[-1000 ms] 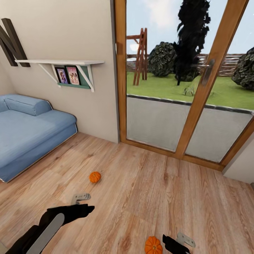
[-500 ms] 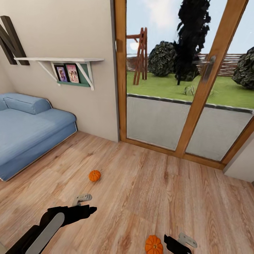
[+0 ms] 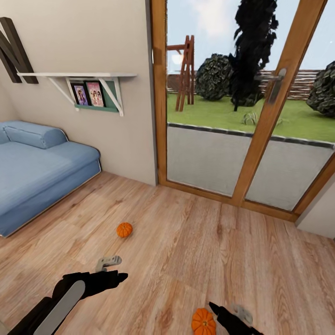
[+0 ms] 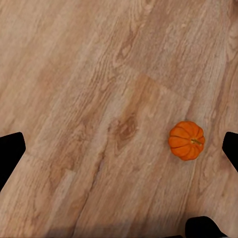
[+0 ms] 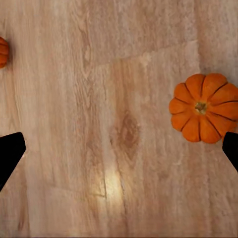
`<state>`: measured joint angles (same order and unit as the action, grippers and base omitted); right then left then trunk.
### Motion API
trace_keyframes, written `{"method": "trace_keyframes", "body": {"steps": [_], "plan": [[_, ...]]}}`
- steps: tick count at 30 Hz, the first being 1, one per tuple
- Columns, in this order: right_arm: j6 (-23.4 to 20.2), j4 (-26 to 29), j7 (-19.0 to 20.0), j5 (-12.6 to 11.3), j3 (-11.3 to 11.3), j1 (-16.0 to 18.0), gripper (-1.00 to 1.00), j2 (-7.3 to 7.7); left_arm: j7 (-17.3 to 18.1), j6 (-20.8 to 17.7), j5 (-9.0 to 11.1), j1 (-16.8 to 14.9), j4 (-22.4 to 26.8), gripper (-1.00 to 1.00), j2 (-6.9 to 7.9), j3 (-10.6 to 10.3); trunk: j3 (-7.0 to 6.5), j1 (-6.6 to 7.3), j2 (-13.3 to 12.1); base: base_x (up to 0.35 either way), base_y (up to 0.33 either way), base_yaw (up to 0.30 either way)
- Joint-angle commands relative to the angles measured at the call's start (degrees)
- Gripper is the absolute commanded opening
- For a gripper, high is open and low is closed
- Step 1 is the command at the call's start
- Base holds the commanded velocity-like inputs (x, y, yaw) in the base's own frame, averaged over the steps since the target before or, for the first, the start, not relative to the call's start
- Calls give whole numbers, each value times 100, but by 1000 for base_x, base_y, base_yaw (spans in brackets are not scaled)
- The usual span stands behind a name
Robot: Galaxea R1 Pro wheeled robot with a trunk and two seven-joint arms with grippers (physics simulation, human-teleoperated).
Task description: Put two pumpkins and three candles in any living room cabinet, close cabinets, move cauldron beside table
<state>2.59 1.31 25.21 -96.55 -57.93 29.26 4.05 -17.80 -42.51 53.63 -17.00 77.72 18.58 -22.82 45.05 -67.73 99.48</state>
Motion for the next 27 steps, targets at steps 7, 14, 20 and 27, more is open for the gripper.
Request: {"method": "trace_keyframes", "body": {"steps": [7, 14, 20, 27], "plan": [[177, -10, 415, -529, -17, 1, 100, 213, -57, -4, 62, -5, 7, 100, 5, -56, 131, -154, 285, 0, 0, 0], [395, -220, 392, -576, -16, 1, 100, 218, -50, -276, 60, -5, 20, 100, 1, -65, 257, -308, 565, 0, 0, 0], [480, -299, 396, -731, -5, 1, 100, 219, -42, -313, 68, -5, 16, 100, -1, -62, 364, -439, 806, 0, 0, 0], [485, -306, 429, -1009, -7, 1, 100, 223, -39, -319, 69, -5, 16, 100, -2, -60, 490, -593, 1087, 0, 0, 0]]}}
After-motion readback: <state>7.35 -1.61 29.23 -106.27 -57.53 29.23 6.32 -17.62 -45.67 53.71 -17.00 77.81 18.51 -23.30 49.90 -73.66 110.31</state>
